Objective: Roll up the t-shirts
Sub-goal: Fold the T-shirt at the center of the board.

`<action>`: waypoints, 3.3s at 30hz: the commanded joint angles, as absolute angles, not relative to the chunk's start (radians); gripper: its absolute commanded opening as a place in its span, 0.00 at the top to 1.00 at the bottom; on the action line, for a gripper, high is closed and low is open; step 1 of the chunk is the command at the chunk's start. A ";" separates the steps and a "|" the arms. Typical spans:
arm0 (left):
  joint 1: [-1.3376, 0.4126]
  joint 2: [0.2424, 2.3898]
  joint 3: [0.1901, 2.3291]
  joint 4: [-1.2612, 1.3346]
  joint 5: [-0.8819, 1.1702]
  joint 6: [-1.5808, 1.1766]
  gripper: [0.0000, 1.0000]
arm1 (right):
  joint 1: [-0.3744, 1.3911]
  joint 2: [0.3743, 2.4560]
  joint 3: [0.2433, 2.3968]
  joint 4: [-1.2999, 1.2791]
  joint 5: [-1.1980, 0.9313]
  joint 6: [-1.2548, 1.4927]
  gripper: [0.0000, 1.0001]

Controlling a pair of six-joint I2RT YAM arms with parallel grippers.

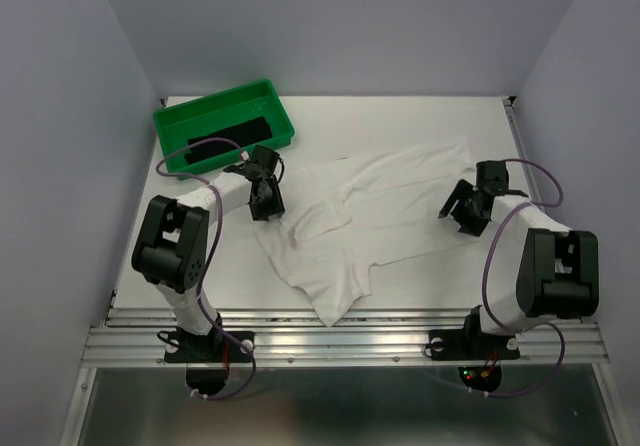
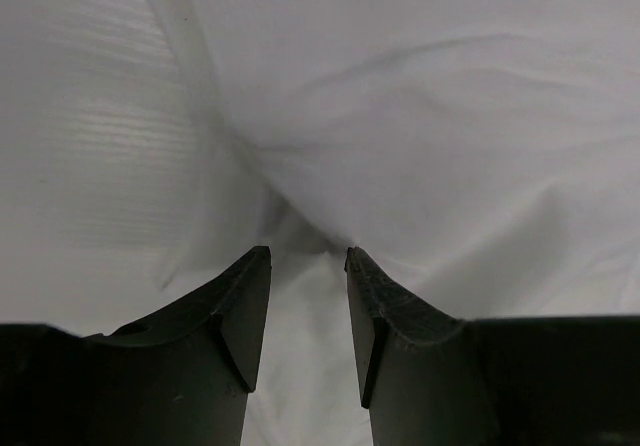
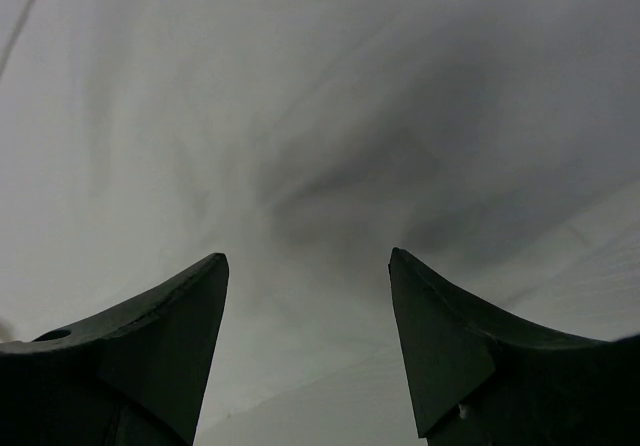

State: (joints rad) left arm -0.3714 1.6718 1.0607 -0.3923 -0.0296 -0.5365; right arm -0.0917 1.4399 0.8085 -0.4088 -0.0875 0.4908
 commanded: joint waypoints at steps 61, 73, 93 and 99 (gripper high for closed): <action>-1.213 1.393 0.762 -0.469 -0.106 -1.298 0.41 | -0.098 1.086 0.775 -0.531 -0.137 0.477 0.20; -1.201 1.451 0.770 -0.497 -0.192 -1.325 0.44 | -0.098 1.091 0.769 -0.526 -0.141 0.477 0.20; -1.201 1.479 0.861 -0.508 -0.236 -1.272 1.00 | -0.098 1.069 0.706 -0.511 -0.072 0.564 0.18; -1.201 1.292 0.853 -0.546 -0.308 -1.289 1.00 | -0.098 1.002 0.594 -0.520 0.050 0.695 0.16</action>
